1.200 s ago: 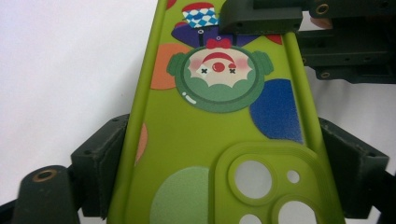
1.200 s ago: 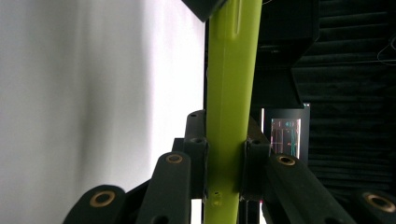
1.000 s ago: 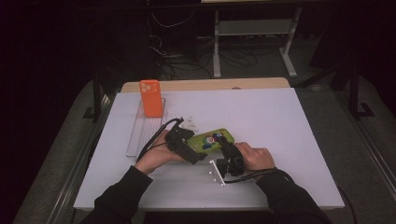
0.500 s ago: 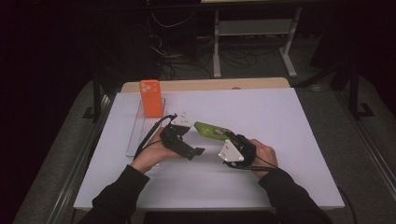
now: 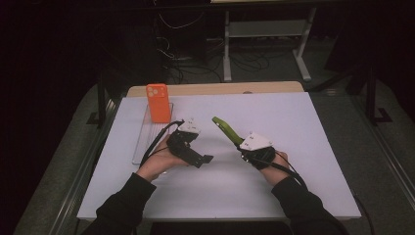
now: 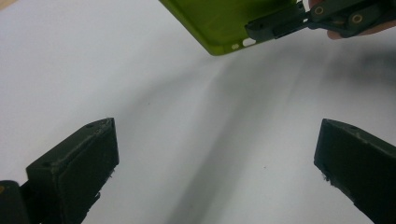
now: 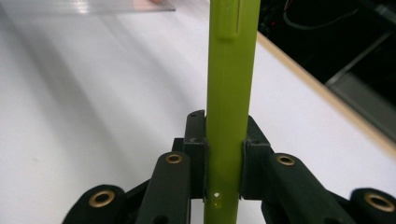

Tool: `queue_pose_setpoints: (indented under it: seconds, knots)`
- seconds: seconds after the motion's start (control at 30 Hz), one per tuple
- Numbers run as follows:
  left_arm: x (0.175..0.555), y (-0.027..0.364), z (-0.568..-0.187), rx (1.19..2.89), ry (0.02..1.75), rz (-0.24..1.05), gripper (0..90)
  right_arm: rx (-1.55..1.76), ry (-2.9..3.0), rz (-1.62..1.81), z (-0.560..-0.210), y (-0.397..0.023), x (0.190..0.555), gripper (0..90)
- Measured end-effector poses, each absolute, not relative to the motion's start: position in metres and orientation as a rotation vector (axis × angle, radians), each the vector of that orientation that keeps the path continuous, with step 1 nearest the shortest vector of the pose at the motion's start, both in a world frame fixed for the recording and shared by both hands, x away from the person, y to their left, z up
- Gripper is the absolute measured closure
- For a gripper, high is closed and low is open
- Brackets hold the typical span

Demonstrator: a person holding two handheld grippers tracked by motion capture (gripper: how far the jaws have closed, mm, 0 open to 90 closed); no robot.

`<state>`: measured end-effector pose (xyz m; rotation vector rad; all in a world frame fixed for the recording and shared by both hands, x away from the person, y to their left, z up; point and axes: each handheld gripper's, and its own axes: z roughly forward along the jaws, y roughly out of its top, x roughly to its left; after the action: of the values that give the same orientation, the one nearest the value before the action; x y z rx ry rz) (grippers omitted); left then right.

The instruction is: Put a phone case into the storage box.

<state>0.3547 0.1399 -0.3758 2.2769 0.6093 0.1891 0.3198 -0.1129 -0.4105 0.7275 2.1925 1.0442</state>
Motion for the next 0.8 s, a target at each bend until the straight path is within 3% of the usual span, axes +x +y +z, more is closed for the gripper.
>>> queue_pose_setpoints:
  seconds: [0.8]
  knots:
    - [0.356, 0.142, -0.375, 2.186, 0.686, 0.182, 0.0, 1.228, 2.18, 1.388, -0.411, -0.133, 0.334, 75.7]
